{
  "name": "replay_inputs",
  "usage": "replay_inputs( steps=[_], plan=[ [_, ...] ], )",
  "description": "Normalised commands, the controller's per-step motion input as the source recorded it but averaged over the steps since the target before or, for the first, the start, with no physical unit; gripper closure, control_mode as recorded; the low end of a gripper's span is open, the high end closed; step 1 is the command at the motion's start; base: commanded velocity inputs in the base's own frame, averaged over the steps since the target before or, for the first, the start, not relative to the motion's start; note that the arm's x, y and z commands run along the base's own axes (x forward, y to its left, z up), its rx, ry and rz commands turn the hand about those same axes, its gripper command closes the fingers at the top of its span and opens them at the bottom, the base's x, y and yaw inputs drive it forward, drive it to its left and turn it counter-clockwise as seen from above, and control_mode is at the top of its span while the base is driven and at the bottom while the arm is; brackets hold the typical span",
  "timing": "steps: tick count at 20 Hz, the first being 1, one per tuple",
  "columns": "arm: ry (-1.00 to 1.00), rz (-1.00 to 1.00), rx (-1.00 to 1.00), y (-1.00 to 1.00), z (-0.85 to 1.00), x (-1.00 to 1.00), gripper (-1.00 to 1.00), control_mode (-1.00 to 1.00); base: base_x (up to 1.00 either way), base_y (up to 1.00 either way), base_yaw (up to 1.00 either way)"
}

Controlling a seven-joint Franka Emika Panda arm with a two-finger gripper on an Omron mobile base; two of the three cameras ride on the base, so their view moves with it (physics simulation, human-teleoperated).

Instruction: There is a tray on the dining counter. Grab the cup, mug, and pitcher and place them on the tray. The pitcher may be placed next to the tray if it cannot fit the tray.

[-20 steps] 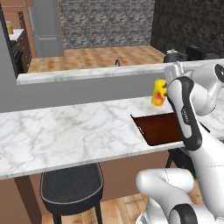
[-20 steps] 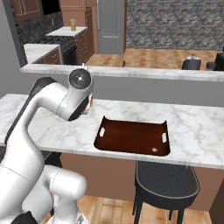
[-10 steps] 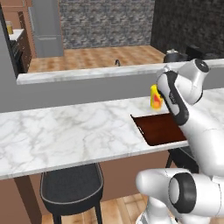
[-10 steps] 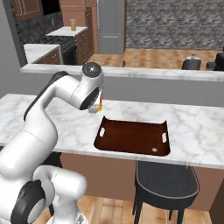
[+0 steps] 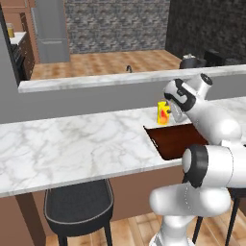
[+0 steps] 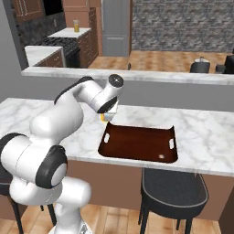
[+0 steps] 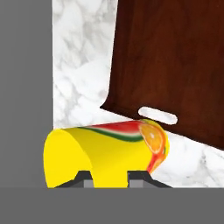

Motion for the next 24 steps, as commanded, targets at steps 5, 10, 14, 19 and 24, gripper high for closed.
replay_inputs(
  steps=[5,10,14,19,24],
  plan=[
    [0.01,0.03,0.02,-0.18,-0.66,0.45,1.00,-1.00,0.00,0.00,0.00],
    [0.03,0.00,0.01,-0.39,-0.49,0.18,1.00,-1.00,0.00,0.00,0.00],
    [0.11,0.00,0.00,-0.22,-0.28,0.15,1.00,-1.00,0.00,0.00,0.00],
    [0.13,0.00,0.00,0.00,-0.28,0.14,1.00,-1.00,0.00,0.00,0.00],
    [0.00,0.00,0.00,0.00,-0.24,0.20,1.00,-1.00,0.00,0.00,0.00]
  ],
)
